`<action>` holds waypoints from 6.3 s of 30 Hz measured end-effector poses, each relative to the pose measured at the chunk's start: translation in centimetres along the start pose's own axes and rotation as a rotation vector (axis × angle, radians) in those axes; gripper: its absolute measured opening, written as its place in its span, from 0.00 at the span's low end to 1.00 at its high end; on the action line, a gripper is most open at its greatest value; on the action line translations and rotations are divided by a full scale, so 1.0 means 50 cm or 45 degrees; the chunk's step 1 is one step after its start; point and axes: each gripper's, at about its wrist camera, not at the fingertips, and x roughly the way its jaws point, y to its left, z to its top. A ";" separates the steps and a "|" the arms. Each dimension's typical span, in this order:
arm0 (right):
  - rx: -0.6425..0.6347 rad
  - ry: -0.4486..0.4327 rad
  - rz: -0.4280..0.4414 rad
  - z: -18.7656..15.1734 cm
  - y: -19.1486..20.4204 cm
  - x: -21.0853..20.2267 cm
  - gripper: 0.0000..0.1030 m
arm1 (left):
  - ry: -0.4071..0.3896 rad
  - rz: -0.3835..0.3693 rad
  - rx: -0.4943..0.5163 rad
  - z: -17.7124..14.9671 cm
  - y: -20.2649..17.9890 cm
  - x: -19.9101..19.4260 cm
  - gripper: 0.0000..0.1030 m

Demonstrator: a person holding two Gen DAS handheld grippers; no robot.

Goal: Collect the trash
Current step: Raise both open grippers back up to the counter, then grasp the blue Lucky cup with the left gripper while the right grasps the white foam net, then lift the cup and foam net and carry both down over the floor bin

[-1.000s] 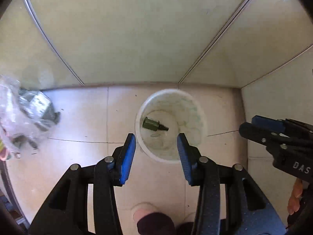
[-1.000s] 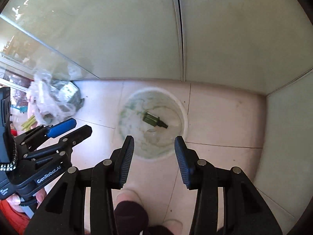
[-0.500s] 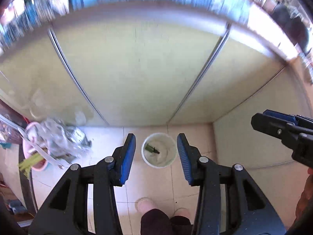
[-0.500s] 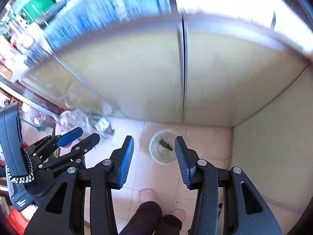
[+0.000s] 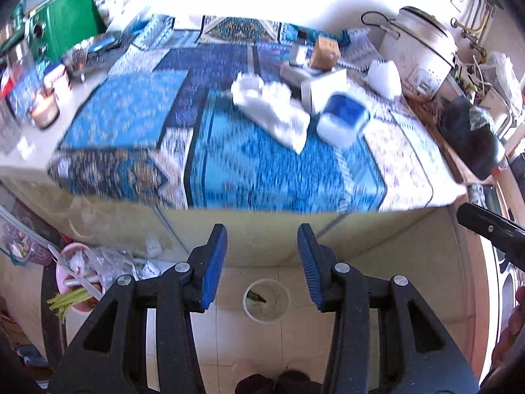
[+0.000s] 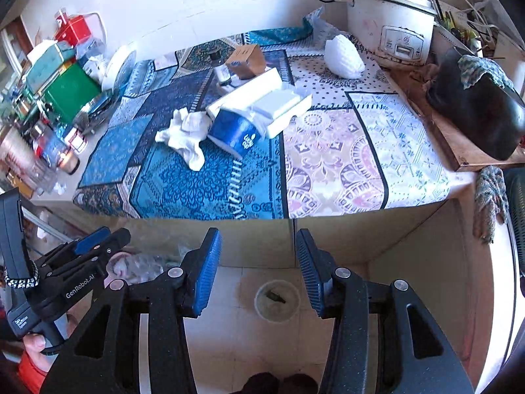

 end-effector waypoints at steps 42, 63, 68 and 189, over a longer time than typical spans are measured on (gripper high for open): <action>-0.122 0.131 0.046 0.452 -0.369 0.231 0.50 | 0.153 0.161 -0.516 0.326 -0.220 0.326 0.81; -0.154 0.188 0.082 0.589 -0.373 0.419 0.51 | 0.223 0.293 -0.440 0.325 -0.192 0.366 0.51; -0.188 0.154 0.110 0.601 -0.365 0.429 0.35 | 0.218 0.295 -0.432 0.322 -0.187 0.354 0.51; -0.224 0.699 0.161 -0.567 -0.241 0.941 0.28 | 0.679 -0.065 -0.099 -0.654 0.081 0.979 0.54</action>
